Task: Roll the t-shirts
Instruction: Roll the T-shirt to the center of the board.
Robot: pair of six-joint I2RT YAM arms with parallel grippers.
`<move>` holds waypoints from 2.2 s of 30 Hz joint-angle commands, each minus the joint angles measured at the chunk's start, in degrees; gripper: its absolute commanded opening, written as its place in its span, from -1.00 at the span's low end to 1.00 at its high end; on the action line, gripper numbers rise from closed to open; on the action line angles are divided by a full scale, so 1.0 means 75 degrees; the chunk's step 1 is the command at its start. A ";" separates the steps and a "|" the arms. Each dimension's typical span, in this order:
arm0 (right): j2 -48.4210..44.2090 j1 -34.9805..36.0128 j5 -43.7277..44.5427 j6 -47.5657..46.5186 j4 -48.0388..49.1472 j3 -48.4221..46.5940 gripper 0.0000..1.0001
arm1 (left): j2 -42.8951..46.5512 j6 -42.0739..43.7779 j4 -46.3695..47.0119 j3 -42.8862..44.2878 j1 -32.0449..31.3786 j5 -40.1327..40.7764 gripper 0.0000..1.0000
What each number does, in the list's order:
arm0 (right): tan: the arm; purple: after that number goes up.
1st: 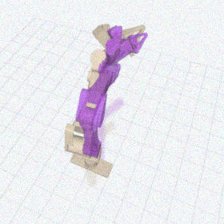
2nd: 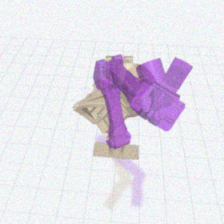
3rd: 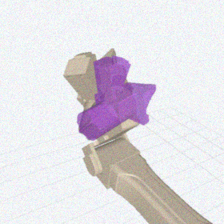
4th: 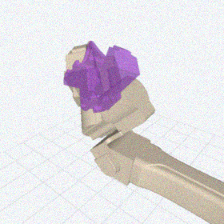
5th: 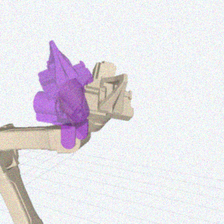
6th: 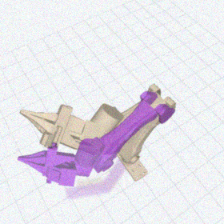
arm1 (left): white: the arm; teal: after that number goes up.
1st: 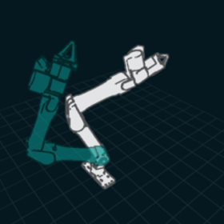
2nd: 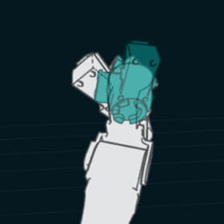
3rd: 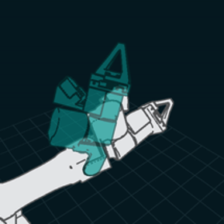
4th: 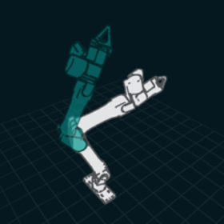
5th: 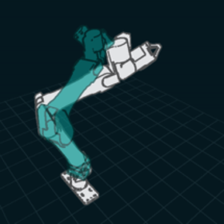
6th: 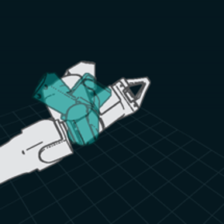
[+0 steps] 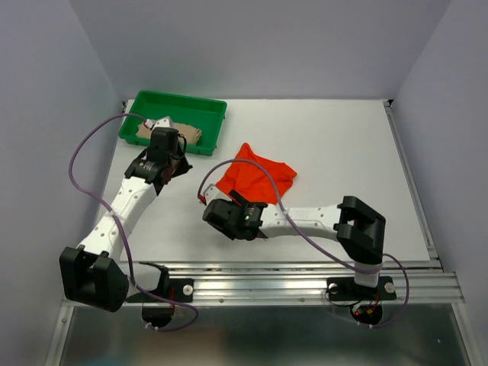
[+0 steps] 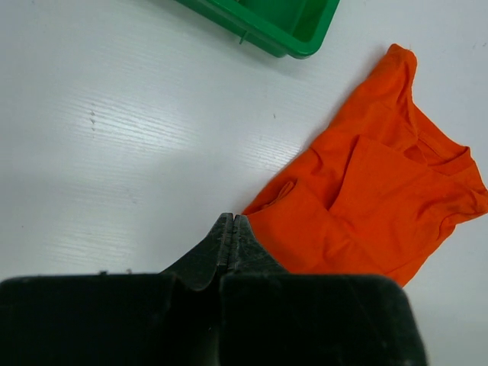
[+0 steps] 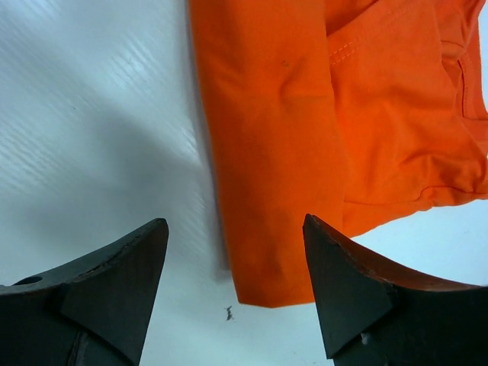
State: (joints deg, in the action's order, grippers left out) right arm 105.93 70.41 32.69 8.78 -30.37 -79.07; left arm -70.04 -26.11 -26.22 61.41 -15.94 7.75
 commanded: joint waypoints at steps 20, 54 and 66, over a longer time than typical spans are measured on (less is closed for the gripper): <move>0.1285 0.0198 0.2040 -0.2353 0.3439 0.1284 0.25 | 0.0163 0.0001 0.0027 -0.0195 0.0087 0.0104 -1.00; -0.0249 -0.2063 -0.4964 0.1103 0.2456 0.1074 -0.99 | 0.0280 0.0165 0.0168 -0.0453 0.0110 -0.0365 -1.00; 0.0173 -0.2802 -0.7990 0.2005 0.2771 0.0968 -0.99 | 0.0257 0.0258 0.0144 -0.0442 0.0110 -0.0471 -1.00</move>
State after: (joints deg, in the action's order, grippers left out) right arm 106.54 50.37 -16.75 20.47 -11.51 -69.71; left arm -69.14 -25.30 -26.37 58.61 -15.27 4.51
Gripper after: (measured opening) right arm 0.098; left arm 0.018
